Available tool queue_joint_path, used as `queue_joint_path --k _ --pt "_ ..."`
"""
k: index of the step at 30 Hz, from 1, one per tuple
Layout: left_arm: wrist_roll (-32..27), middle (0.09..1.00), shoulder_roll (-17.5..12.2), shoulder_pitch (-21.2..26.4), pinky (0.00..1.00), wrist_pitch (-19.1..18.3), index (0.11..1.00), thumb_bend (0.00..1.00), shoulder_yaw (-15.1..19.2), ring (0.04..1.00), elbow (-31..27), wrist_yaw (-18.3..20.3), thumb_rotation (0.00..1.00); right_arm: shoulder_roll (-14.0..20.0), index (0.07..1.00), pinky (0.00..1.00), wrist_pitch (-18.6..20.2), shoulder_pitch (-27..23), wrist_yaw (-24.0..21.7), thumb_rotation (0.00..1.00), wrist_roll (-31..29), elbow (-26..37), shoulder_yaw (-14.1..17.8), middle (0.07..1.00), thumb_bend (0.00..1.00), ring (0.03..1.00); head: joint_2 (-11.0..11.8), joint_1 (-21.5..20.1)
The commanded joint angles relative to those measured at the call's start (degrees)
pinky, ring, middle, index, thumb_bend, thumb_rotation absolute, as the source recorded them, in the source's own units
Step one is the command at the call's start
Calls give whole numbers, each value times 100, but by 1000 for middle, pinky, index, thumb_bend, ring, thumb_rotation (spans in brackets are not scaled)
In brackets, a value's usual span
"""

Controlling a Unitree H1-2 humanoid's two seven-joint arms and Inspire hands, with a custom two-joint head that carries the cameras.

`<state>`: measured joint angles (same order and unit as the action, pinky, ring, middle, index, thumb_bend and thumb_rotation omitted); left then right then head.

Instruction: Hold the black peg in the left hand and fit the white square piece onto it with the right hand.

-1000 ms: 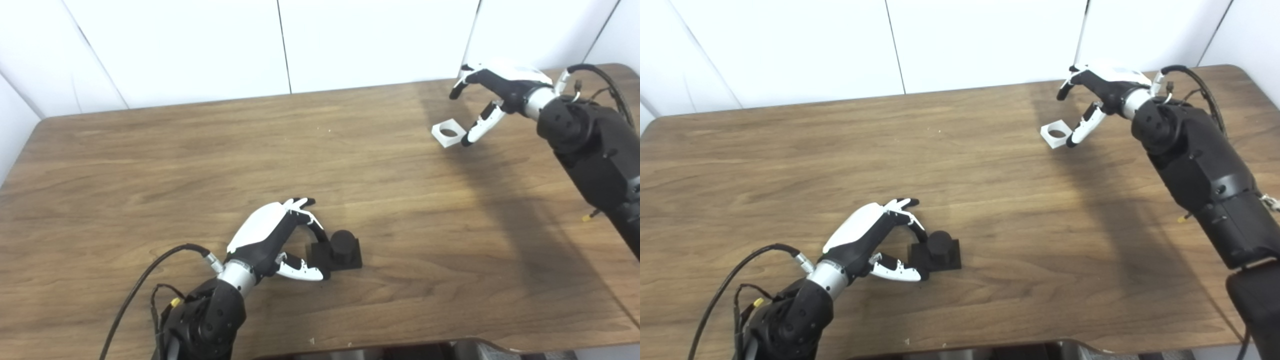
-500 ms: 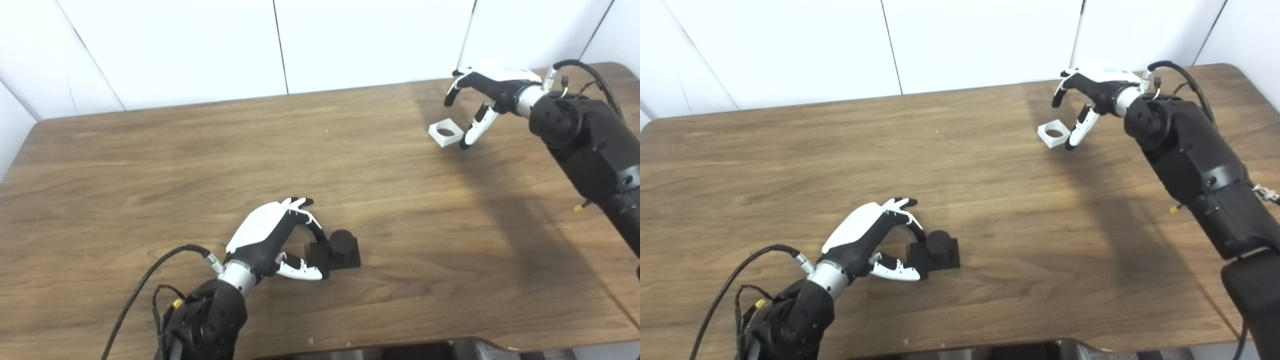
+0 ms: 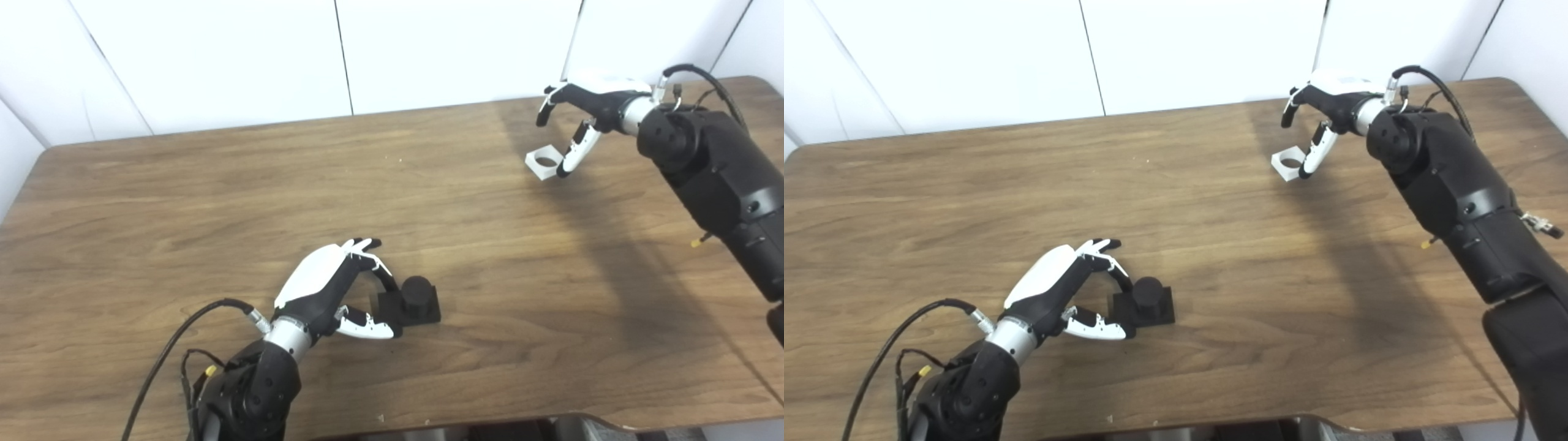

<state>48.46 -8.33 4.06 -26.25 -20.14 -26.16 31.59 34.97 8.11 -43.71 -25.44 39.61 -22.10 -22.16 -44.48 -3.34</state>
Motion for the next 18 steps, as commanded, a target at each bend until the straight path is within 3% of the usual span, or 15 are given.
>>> queue_joint_path --k 1,18 --pt "5 960 -5 99 986 65 493 491 0 1000 -62 -126 79 49 689 943 -59 -358 15 96 72 45 21 945 868 983 24 1" --pt "-53 955 48 82 981 104 493 492 8 1000 1 -239 76 -122 684 863 -110 -524 -19 100 114 -283 -123 942 869 971 80 -24"
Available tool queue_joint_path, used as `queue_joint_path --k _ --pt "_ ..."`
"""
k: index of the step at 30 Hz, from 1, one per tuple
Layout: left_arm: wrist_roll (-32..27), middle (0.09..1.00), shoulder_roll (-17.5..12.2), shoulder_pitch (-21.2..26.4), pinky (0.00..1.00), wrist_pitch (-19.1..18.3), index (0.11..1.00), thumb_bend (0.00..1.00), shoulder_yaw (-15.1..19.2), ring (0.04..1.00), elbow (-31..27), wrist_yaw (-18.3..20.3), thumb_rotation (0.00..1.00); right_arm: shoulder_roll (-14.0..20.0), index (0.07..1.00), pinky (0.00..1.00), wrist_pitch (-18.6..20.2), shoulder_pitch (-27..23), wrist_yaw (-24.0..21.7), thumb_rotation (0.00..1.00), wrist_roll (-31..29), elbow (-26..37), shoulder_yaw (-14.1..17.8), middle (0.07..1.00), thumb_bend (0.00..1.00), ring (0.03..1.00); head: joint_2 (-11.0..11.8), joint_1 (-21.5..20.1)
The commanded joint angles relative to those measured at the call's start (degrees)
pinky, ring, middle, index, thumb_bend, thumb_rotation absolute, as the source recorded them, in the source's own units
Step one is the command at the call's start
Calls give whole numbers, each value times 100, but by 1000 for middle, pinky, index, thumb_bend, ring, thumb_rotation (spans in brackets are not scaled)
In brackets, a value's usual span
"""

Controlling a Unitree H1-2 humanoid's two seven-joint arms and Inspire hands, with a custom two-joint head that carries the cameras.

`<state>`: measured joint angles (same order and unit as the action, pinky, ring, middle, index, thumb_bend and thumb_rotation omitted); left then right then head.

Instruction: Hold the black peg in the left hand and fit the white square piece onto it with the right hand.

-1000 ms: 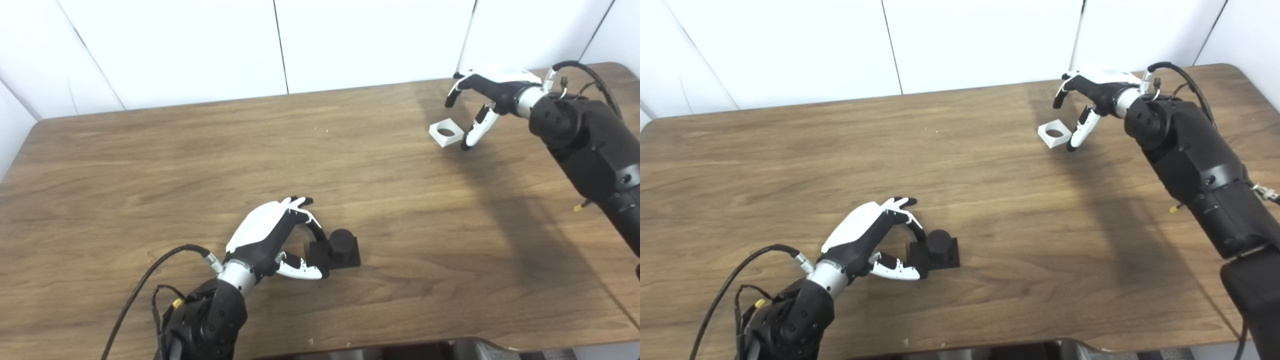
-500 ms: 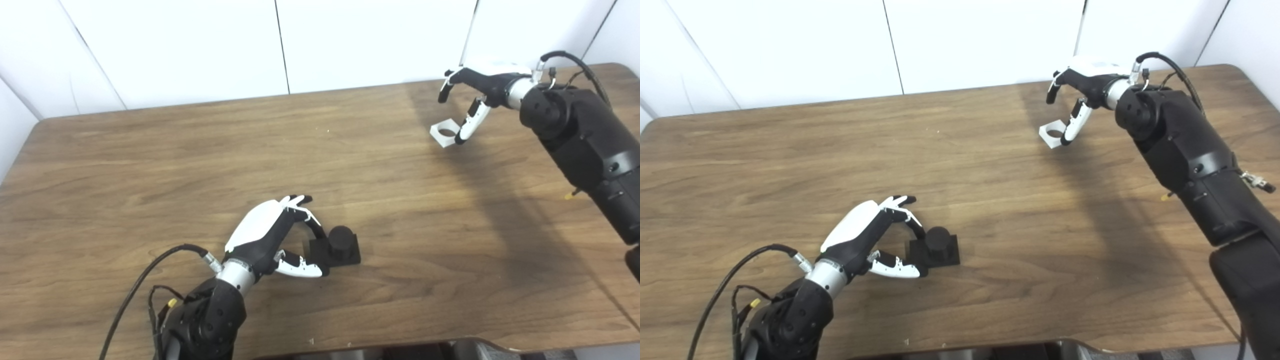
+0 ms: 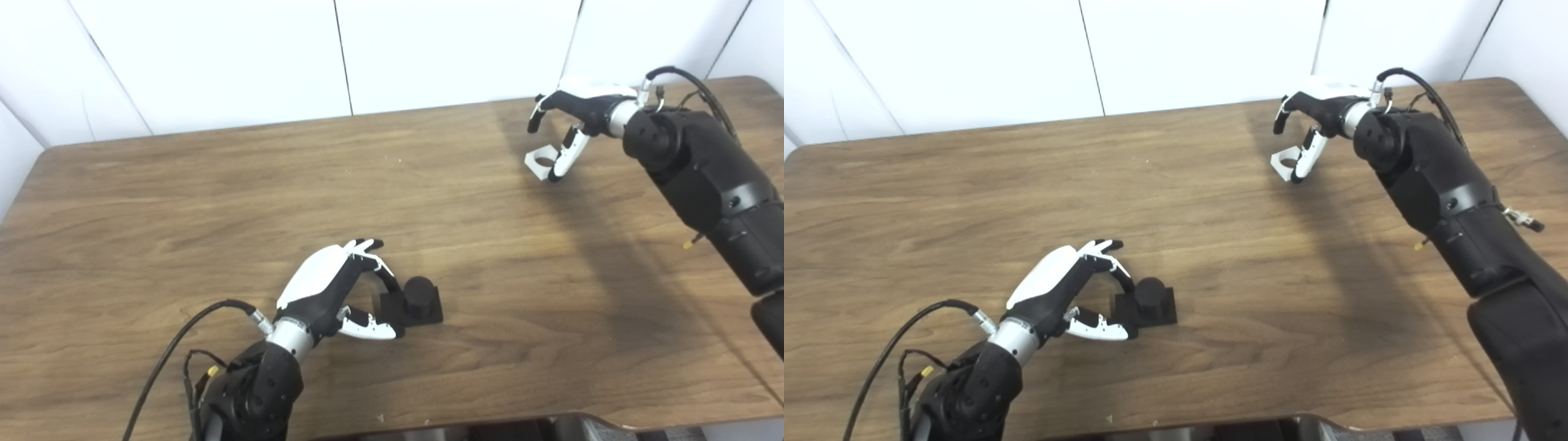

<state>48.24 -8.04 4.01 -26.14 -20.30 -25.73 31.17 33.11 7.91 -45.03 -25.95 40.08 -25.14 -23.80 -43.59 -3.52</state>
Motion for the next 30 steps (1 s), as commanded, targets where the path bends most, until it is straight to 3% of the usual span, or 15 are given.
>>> queue_joint_path --k 1,8,25,30 --pt "-33 955 27 77 978 84 493 492 19 1000 -41 -196 76 57 683 858 -83 -396 21 96 70 4 27 942 871 971 -9 -7" --pt "-52 956 31 102 979 76 494 492 -32 1000 41 -243 76 2 673 822 -229 -432 78 91 118 -222 -88 937 871 971 30 27" --pt "-80 960 11 180 991 93 493 493 -40 1000 -50 -237 76 -5 638 859 -335 -445 58 94 80 -344 -28 942 855 991 45 35" --pt "-87 959 19 209 965 115 494 492 -58 1000 -19 -248 77 44 608 809 -494 -466 87 93 104 -381 -54 919 842 971 15 40"
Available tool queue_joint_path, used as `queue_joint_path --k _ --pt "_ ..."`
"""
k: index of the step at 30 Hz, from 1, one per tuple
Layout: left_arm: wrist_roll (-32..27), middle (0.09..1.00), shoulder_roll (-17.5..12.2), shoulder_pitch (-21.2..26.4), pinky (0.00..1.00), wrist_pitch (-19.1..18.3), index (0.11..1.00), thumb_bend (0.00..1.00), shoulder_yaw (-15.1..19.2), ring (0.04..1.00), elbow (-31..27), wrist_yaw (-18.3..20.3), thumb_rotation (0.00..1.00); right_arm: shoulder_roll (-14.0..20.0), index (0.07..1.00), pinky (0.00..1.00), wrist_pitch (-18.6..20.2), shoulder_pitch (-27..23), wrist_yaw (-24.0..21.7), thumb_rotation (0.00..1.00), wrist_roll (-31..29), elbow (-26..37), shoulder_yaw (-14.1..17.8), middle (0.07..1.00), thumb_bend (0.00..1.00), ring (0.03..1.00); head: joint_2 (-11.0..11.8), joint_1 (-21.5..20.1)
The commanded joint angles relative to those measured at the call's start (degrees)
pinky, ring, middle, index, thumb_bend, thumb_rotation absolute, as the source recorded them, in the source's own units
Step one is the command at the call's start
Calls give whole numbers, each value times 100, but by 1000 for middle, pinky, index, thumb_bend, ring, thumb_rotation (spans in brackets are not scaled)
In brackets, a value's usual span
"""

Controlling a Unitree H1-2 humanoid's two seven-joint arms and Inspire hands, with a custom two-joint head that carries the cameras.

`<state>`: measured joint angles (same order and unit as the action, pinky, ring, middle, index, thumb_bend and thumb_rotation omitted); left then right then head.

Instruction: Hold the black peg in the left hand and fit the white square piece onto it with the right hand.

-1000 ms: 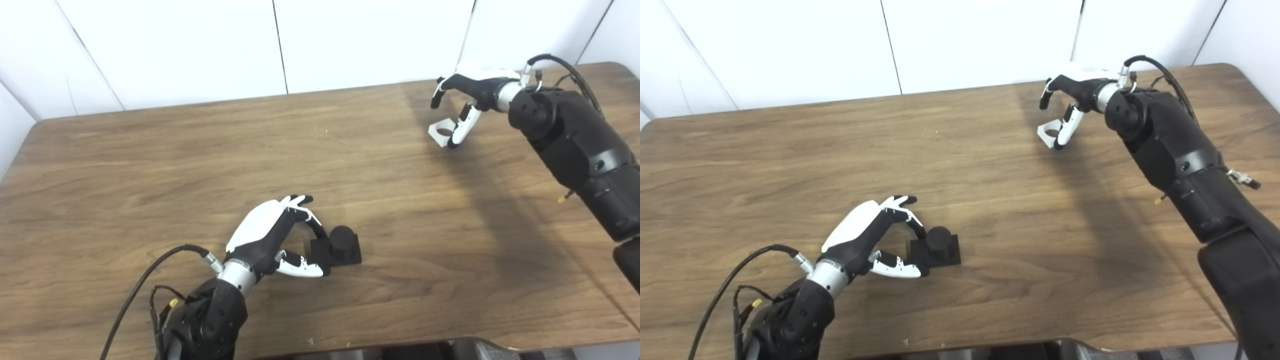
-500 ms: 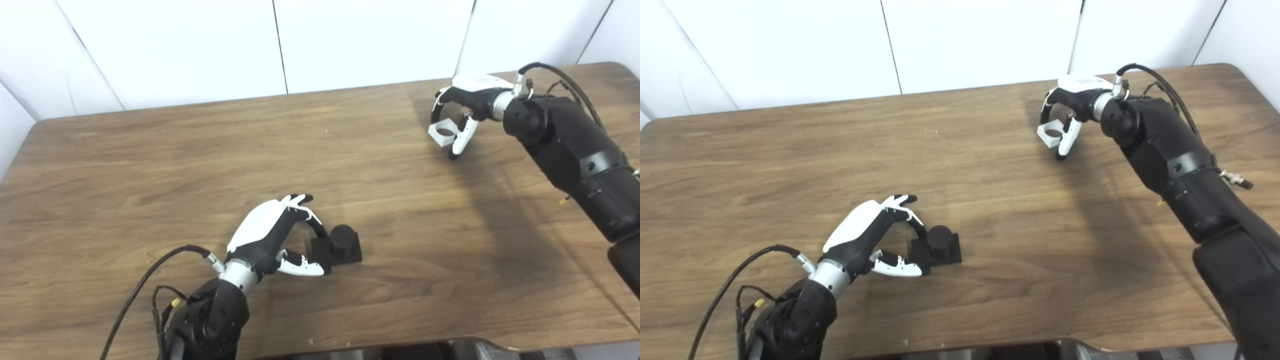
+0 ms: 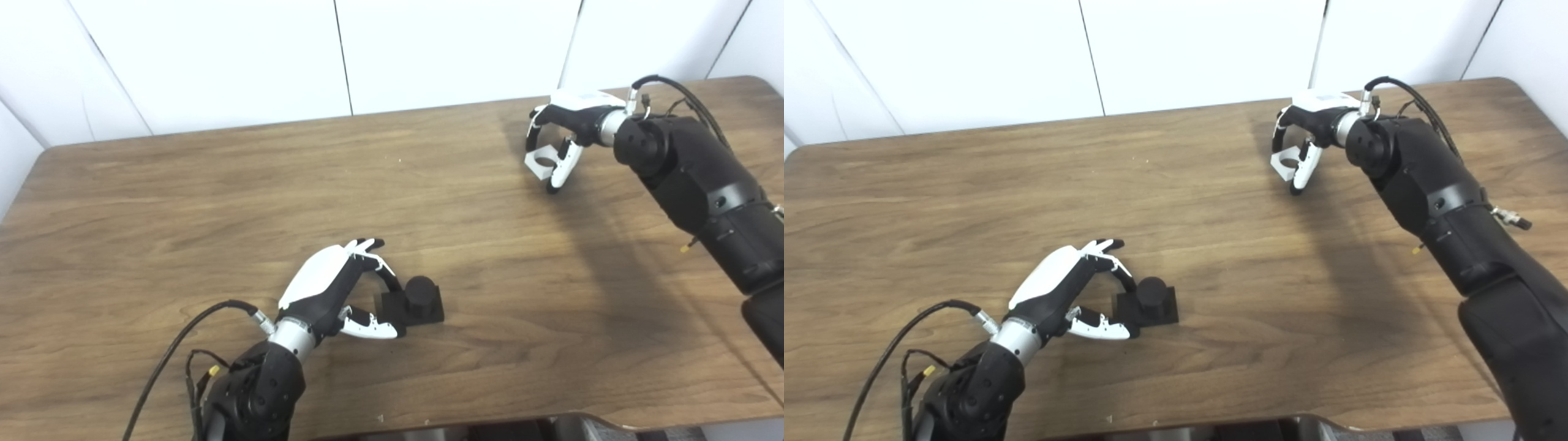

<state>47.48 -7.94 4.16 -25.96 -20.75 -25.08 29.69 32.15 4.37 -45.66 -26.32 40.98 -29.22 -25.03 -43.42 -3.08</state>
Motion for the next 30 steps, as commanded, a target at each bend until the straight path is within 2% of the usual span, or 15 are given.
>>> queue_joint_path --k 1,9,15,28,29,30 --pt "-1 958 9 198 962 95 494 492 -22 1000 -82 -97 77 143 604 800 -165 -408 132 92 23 14 70 917 841 968 -4 -12" --pt "14 959 27 176 966 79 493 492 -44 1000 -94 -123 76 157 603 804 -134 -400 85 100 63 36 103 925 845 974 22 -18" --pt "-2 961 8 222 957 11 494 492 -16 1000 -169 -33 77 163 603 832 -79 -404 9 87 -21 98 180 926 841 983 -62 -99" --pt "-30 956 -23 235 975 13 494 492 12 1000 -194 1 76 262 595 814 -264 -381 59 85 75 46 147 913 844 955 1 -91" --pt "-14 956 -26 237 975 2 494 492 4 1000 -205 17 76 281 574 814 -295 -374 60 95 89 55 134 912 779 954 -4 -83" --pt "3 956 -29 239 974 -4 494 492 -4 1000 -212 28 76 293 534 813 -318 -370 63 116 96 60 126 910 655 953 -5 -78"
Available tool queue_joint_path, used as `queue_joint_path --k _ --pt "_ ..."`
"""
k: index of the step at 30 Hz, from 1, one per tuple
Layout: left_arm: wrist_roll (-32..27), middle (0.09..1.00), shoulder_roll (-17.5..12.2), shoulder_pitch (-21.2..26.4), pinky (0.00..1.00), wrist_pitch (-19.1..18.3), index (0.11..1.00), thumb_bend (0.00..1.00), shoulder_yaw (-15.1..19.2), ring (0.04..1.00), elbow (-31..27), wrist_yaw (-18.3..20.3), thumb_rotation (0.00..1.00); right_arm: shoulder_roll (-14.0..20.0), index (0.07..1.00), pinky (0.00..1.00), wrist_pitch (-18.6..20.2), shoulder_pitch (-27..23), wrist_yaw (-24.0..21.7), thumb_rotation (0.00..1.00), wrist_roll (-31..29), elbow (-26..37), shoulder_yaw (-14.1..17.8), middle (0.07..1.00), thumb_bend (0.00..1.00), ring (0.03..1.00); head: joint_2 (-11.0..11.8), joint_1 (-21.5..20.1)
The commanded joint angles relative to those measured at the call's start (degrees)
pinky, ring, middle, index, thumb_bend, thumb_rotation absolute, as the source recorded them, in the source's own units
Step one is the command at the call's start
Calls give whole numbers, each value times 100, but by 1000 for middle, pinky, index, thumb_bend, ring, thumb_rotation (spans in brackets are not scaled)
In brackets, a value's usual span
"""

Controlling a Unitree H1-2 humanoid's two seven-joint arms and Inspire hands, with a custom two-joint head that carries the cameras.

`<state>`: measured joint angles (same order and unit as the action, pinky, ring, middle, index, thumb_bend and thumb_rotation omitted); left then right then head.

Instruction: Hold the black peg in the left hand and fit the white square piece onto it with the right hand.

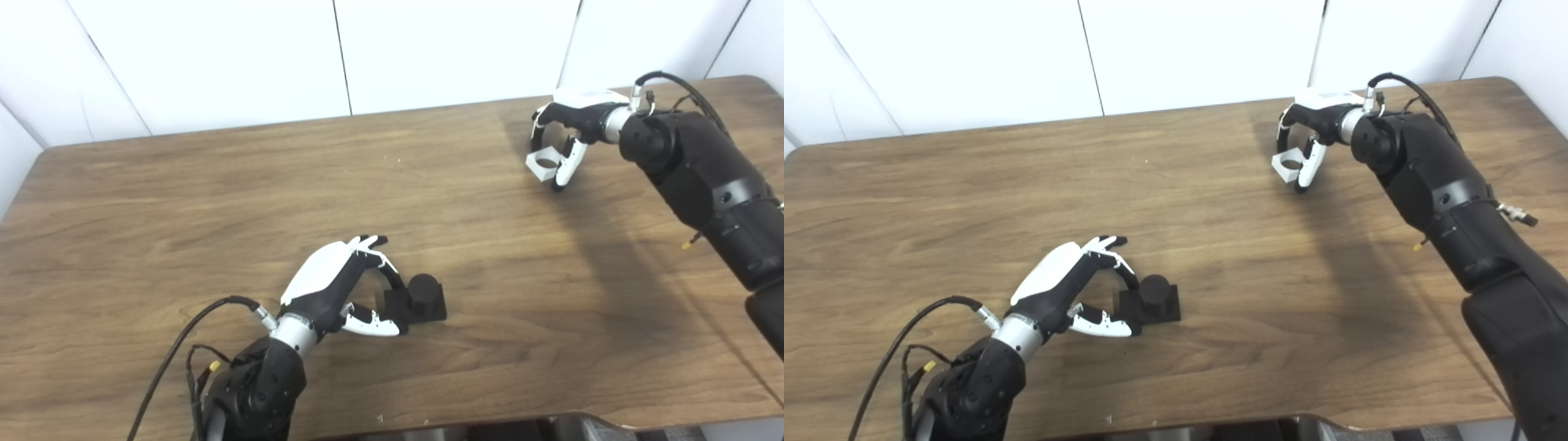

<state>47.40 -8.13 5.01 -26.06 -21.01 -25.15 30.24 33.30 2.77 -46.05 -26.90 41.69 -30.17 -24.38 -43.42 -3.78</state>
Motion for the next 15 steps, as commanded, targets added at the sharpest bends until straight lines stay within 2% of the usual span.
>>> queue_joint_path --k 1,4,9,15 --pt "18 956 -14 155 973 11 494 492 18 1000 -206 -28 76 188 513 812 -186 -327 119 127 25 155 57 910 591 953 -5 -7" --pt "40 957 -11 155 978 13 494 492 11 1000 -210 -31 77 208 494 826 -276 -315 124 136 19 147 60 904 532 948 -12 2" --pt "35 955 -3 152 941 -3 494 492 20 1000 -231 -16 77 207 490 817 -360 -289 177 136 44 158 53 898 525 940 -18 8" --pt "71 956 -13 159 967 0 494 491 16 1000 -250 0 77 157 489 789 -326 -254 250 135 85 152 62 891 525 934 -23 12"
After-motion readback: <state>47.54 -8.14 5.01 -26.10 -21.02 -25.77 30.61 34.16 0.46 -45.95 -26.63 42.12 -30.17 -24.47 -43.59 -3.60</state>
